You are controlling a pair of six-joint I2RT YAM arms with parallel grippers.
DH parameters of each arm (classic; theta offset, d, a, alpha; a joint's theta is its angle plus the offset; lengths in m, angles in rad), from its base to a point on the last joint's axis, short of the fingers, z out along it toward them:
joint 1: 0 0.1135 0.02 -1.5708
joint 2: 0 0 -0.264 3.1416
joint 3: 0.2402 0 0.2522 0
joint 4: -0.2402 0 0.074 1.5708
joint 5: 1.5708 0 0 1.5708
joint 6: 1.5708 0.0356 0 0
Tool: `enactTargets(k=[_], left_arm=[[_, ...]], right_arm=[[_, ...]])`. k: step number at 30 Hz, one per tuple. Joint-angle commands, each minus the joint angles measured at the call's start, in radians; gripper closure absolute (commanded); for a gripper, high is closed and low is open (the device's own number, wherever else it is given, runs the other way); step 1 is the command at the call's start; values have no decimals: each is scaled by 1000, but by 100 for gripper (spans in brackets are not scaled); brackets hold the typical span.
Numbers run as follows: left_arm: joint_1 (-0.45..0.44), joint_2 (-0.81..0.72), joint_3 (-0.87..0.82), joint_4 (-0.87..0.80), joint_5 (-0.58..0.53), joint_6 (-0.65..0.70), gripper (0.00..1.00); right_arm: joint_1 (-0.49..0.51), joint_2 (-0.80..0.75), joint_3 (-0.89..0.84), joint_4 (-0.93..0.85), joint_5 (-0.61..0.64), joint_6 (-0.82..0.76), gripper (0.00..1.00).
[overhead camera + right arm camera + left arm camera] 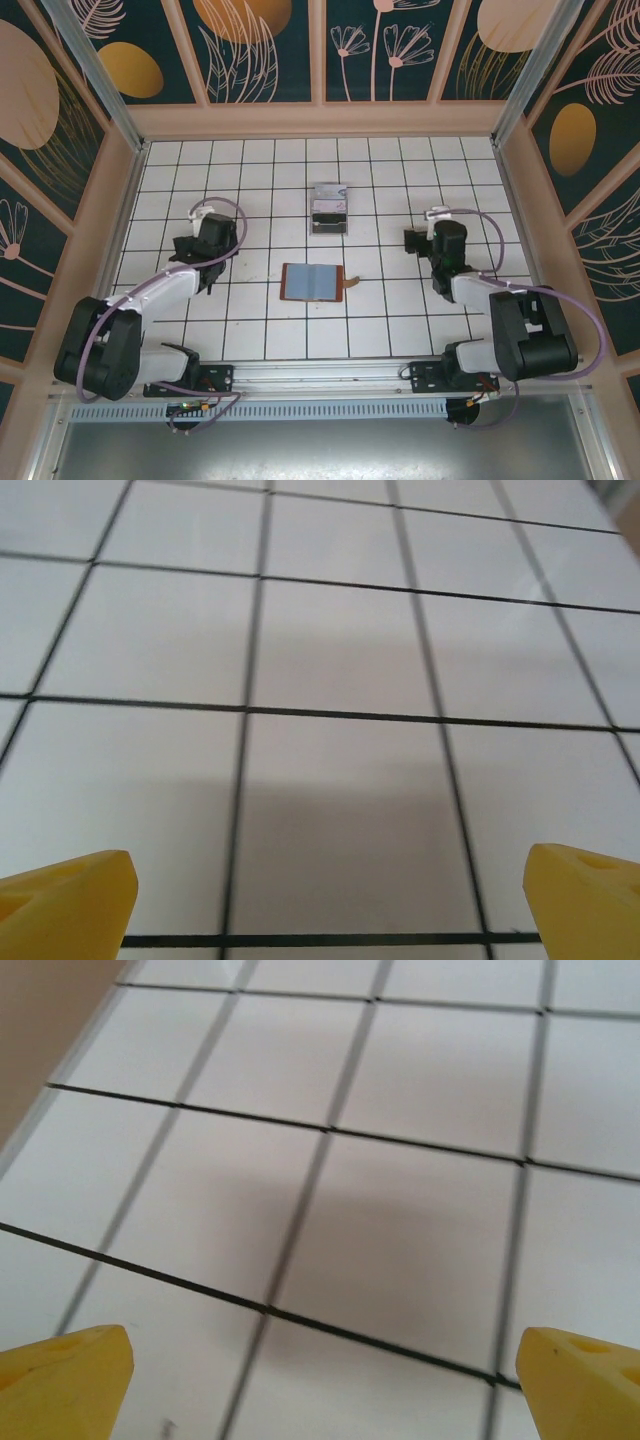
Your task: Take the credit cards out of the card holder
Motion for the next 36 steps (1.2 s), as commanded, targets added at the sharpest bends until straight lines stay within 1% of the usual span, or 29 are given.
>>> enactTargets(k=[1, 2, 4, 6, 7, 9, 11, 12, 14, 16, 18, 20, 22, 23, 36], left_arm=[[48, -21, -96, 370, -75, 170, 2], [64, -26, -138, 464, -60, 197, 2], [115, -19, -210, 621, 5, 216, 1], [147, 15, -258, 771, 44, 248, 2], [154, 30, -244, 770, 68, 267, 2], [160, 57, -252, 853, 89, 314, 2], [180, 65, -280, 963, 132, 317, 1], [199, 68, -302, 1031, 185, 307, 2], [237, 95, -339, 1163, 254, 271, 2], [266, 143, -341, 1200, 286, 243, 1], [296, 199, -362, 1286, 341, 225, 2], [306, 205, -347, 1255, 376, 223, 1], [306, 221, -347, 1278, 415, 243, 2], [306, 216, -337, 1243, 423, 248, 2], [304, 216, -340, 1254, 427, 255, 2]], right_arm=[[-69, 39, -71, 398, -20, 83, 1], [-79, 44, -64, 400, -19, 92, 1], [-106, 68, -84, 491, -65, 95, 1], [-142, 112, -96, 555, -130, 124, 1], [-149, 144, -104, 595, -137, 131, 1], [-157, 204, -120, 682, -154, 134, 1], [-169, 200, -115, 657, -169, 144, 1], [-170, 198, -114, 657, -169, 144, 1], [-172, 199, -113, 655, -169, 146, 1], [-171, 199, -113, 655, -169, 146, 1], [-172, 199, -114, 658, -169, 146, 1], [-171, 199, -113, 655, -169, 146, 1], [-173, 200, -113, 656, -169, 146, 1], [-173, 200, -113, 656, -169, 146, 1], [-169, 199, -118, 662, -169, 143, 1]])
